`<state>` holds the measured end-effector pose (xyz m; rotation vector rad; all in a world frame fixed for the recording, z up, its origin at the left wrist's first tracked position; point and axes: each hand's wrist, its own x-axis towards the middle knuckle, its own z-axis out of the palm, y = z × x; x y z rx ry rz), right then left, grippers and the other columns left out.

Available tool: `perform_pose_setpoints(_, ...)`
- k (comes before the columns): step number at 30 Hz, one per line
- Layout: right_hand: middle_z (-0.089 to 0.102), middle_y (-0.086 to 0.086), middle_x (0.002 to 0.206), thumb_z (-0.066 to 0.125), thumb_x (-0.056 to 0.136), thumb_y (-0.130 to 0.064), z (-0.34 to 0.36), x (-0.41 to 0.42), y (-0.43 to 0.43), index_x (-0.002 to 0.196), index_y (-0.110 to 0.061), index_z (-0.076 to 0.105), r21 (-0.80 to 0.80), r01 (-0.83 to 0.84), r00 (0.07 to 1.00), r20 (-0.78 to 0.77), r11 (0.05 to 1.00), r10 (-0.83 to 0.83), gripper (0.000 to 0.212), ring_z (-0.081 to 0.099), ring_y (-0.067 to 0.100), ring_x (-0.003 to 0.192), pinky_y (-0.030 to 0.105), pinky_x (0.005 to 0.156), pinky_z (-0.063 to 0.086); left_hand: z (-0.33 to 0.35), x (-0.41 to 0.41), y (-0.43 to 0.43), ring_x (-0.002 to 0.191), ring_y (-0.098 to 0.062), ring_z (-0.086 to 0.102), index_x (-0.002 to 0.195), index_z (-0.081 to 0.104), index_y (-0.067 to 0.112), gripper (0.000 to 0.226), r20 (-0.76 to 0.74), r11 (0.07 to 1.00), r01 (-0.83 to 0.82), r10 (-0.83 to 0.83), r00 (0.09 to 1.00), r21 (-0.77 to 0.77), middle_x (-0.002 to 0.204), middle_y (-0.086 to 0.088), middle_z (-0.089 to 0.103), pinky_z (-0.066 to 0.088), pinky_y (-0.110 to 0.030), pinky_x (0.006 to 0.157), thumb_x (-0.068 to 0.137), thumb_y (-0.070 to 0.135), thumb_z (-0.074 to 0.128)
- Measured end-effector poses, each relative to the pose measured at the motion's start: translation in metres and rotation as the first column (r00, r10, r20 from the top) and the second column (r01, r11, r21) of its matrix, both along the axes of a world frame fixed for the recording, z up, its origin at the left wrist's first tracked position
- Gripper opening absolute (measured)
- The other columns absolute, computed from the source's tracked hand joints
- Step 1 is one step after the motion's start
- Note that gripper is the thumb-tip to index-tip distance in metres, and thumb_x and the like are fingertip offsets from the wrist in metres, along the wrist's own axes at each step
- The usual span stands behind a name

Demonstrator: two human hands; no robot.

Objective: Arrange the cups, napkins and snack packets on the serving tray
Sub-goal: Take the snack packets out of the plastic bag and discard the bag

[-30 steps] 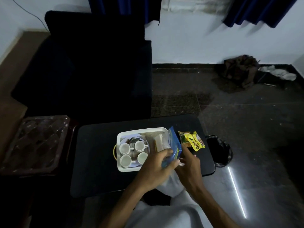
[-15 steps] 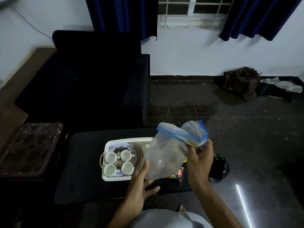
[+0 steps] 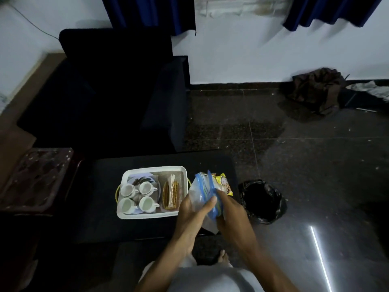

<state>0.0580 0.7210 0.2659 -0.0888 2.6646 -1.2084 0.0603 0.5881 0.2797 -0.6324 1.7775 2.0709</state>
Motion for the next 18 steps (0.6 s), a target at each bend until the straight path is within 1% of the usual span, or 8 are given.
perform_pose_setpoints(3, 0.051, 0.004, 0.132, 0.059, 0.074, -0.010, -0.006, 0.003, -0.004, 0.137, -0.017, 0.051, 0.065, -0.186, 0.983, 0.017, 0.980, 0.185, 0.064, 0.044, 0.026, 0.119, 0.033, 0.098, 0.044, -0.008, -0.005, -0.001, 0.100, -0.007, 0.072, 0.120, 0.066, 0.031, 0.050, -0.031, 0.982, -0.020, 0.015, 0.999, -0.190, 0.108, 0.006, 0.076, 0.060, -0.023, 0.079, 0.075, 0.040, 0.085)
perform_pose_setpoints(5, 0.036, 0.002, 0.142, 0.062, 0.072, -0.033, -0.007, 0.003, -0.005, 0.141, -0.027, 0.046, 0.149, -0.267, 0.964, 0.054, 0.952, 0.262, 0.072, 0.030, 0.027, 0.127, 0.041, 0.103, 0.041, -0.014, -0.010, -0.004, 0.103, -0.008, 0.069, 0.125, 0.063, 0.027, 0.046, -0.046, 0.953, -0.003, -0.012, 0.999, -0.302, 0.114, 0.004, 0.072, 0.061, -0.028, 0.083, 0.083, 0.037, 0.079)
perform_pose_setpoints(7, 0.022, 0.000, 0.149, 0.062, 0.071, -0.059, -0.006, 0.000, -0.004, 0.144, -0.043, 0.037, 0.204, -0.255, 0.967, 0.065, 0.945, 0.247, 0.079, 0.017, 0.026, 0.133, 0.047, 0.106, 0.038, -0.020, -0.017, -0.007, 0.109, -0.013, 0.066, 0.128, 0.061, 0.023, 0.043, -0.039, 0.931, -0.001, -0.015, 0.999, -0.366, 0.121, 0.000, 0.067, 0.060, -0.036, 0.090, 0.089, 0.036, 0.072)
perform_pose_setpoints(9, 0.014, -0.002, 0.154, 0.063, 0.065, -0.072, -0.004, -0.006, -0.004, 0.146, -0.045, 0.030, 0.192, -0.113, 0.994, 0.013, 0.975, 0.112, 0.091, 0.010, 0.023, 0.139, 0.046, 0.108, 0.036, -0.025, -0.025, -0.009, 0.108, -0.014, 0.064, 0.120, 0.061, 0.031, 0.031, -0.036, 0.937, -0.011, -0.001, 0.999, -0.348, 0.117, 0.002, 0.065, 0.060, -0.041, 0.090, 0.091, 0.034, 0.070)
perform_pose_setpoints(11, 0.004, -0.005, 0.160, 0.072, 0.060, -0.071, -0.003, -0.012, -0.004, 0.151, -0.041, 0.016, 0.099, 0.019, 1.000, -0.003, 0.995, -0.018, 0.110, 0.007, 0.020, 0.146, 0.039, 0.112, 0.031, -0.031, -0.033, -0.008, 0.097, -0.008, 0.065, 0.103, 0.059, 0.041, 0.018, -0.023, 0.960, 0.012, -0.020, 1.000, -0.281, 0.107, 0.007, 0.066, 0.060, -0.037, 0.084, 0.092, 0.030, 0.069)
perform_pose_setpoints(12, -0.001, -0.006, 0.162, 0.076, 0.060, -0.067, -0.005, -0.015, -0.003, 0.153, -0.041, 0.009, 0.064, 0.025, 1.000, 0.008, 0.998, -0.025, 0.117, 0.005, 0.018, 0.149, 0.038, 0.114, 0.029, -0.035, -0.035, -0.007, 0.095, -0.004, 0.063, 0.101, 0.059, 0.042, 0.019, -0.006, 0.966, 0.041, -0.044, 0.999, -0.254, 0.104, 0.010, 0.065, 0.059, -0.037, 0.084, 0.092, 0.029, 0.069)
perform_pose_setpoints(15, 0.000, -0.010, 0.163, 0.081, 0.063, -0.059, -0.012, -0.019, 0.002, 0.151, -0.049, 0.002, 0.048, -0.036, 0.997, 0.073, 0.998, 0.033, 0.119, 0.017, 0.019, 0.149, 0.041, 0.114, 0.036, -0.047, -0.036, -0.001, 0.100, -0.008, 0.061, 0.126, 0.059, 0.031, 0.035, 0.058, 0.965, 0.129, -0.119, 0.991, -0.227, 0.110, 0.008, 0.063, 0.056, -0.040, 0.089, 0.092, 0.028, 0.069)
perform_pose_setpoints(18, 0.010, -0.013, 0.160, 0.080, 0.061, -0.058, -0.020, -0.019, 0.009, 0.150, -0.053, 0.004, 0.037, 0.002, 0.995, 0.099, 0.999, -0.005, 0.116, 0.035, 0.017, 0.140, 0.029, 0.104, 0.041, -0.055, -0.043, 0.005, 0.103, -0.014, 0.066, 0.117, 0.067, 0.034, 0.028, 0.072, 0.972, 0.144, -0.133, 0.989, -0.184, 0.112, 0.001, 0.071, 0.057, -0.036, 0.084, 0.091, 0.024, 0.070)
